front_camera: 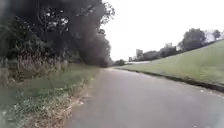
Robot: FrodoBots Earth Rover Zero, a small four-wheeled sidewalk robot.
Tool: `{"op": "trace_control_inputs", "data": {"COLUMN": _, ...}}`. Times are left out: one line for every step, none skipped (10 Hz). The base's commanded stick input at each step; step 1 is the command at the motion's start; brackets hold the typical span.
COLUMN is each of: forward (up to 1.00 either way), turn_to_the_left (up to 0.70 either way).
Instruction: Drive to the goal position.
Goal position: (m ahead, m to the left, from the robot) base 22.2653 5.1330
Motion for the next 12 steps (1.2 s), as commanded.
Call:
{"op": "trace_control_inputs", "data": {"forward": 1.00, "turn_to_the_left": 0.00}}
{"op": "trace_control_inputs", "data": {"forward": 1.00, "turn_to_the_left": 0.00}}
{"op": "trace_control_inputs", "data": {"forward": 1.00, "turn_to_the_left": 0.00}}
{"op": "trace_control_inputs", "data": {"forward": 1.00, "turn_to_the_left": 0.00}}
{"op": "trace_control_inputs", "data": {"forward": 1.00, "turn_to_the_left": 0.00}}
{"op": "trace_control_inputs", "data": {"forward": 1.00, "turn_to_the_left": 0.00}}
{"op": "trace_control_inputs", "data": {"forward": 1.00, "turn_to_the_left": 0.00}}
{"op": "trace_control_inputs", "data": {"forward": 1.00, "turn_to_the_left": 0.00}}
{"op": "trace_control_inputs", "data": {"forward": 1.00, "turn_to_the_left": 0.00}}
{"op": "trace_control_inputs", "data": {"forward": 1.00, "turn_to_the_left": 0.00}}
{"op": "trace_control_inputs", "data": {"forward": 1.00, "turn_to_the_left": 0.00}}
{"op": "trace_control_inputs", "data": {"forward": 1.00, "turn_to_the_left": 0.00}}
